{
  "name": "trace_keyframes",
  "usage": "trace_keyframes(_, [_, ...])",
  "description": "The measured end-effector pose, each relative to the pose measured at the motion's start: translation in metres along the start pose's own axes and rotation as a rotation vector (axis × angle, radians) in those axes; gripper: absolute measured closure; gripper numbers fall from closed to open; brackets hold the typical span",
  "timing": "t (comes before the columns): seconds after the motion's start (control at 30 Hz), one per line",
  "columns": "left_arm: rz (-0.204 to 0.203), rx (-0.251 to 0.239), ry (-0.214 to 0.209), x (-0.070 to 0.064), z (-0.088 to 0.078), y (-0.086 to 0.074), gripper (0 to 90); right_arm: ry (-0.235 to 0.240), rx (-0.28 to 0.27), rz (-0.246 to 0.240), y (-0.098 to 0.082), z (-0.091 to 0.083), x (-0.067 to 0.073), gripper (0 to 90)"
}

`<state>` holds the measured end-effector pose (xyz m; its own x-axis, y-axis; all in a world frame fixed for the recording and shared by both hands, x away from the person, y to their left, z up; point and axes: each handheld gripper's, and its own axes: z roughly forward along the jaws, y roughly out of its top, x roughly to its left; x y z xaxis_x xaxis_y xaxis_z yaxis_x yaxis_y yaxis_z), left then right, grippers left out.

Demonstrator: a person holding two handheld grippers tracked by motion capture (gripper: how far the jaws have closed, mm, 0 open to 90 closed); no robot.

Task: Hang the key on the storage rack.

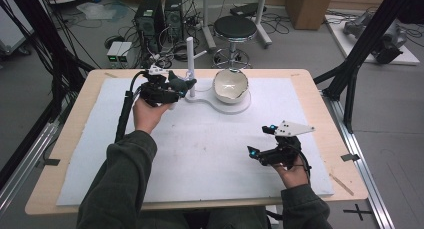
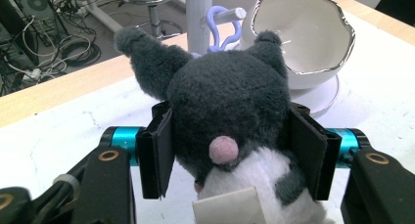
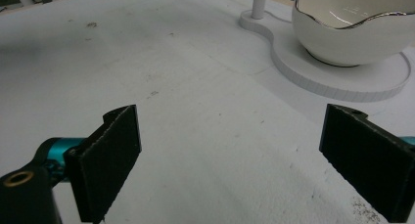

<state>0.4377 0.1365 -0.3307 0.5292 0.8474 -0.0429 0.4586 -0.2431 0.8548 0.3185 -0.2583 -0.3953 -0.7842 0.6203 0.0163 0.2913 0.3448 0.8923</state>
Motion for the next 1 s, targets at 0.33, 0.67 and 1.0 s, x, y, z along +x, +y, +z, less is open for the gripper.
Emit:
trace_keyframes(0.33, [0.008, 0.011, 0.000, -0.0014, 0.0035, -0.0011, 41.0, 0.001, -0.002, 0.000, 0.0001, -0.0005, -0.0001, 7.4])
trace_keyframes(0.67, [0.015, 0.025, 0.005, -0.0005, 0.0057, -0.0022, 40.9, -0.001, -0.006, -0.006, 0.0001, -0.0005, -0.0003, 7.4])
trace_keyframes(1.0, [0.012, 0.037, 0.008, -0.0010, 0.0087, -0.0032, 37.0, -0.002, -0.007, -0.005, 0.0001, -0.0005, -0.0003, 7.4])
